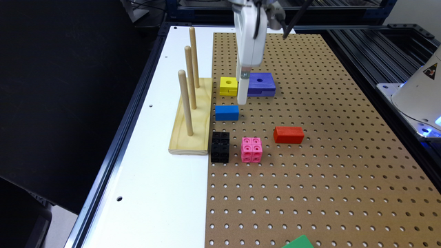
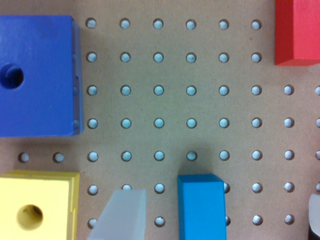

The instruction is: Pick up narrow blue stick.

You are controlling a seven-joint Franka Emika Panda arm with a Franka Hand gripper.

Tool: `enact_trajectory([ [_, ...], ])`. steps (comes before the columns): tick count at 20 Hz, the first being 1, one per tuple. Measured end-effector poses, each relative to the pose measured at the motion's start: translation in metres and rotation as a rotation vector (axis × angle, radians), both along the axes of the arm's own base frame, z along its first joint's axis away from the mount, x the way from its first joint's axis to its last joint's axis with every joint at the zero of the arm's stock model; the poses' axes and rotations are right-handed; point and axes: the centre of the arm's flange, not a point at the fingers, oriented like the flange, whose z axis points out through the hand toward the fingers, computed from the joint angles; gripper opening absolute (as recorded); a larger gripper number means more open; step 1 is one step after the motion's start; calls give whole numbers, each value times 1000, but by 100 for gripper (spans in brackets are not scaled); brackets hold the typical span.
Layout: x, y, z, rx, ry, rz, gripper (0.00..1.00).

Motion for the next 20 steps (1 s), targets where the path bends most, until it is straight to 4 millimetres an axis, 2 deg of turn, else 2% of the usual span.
enact_trajectory([
  [5, 0, 0, -2, 0, 0, 0, 100],
  [11, 0, 0, -17, 2, 3, -1, 100],
  [20, 3, 1, -15, 2, -3, 1, 100],
])
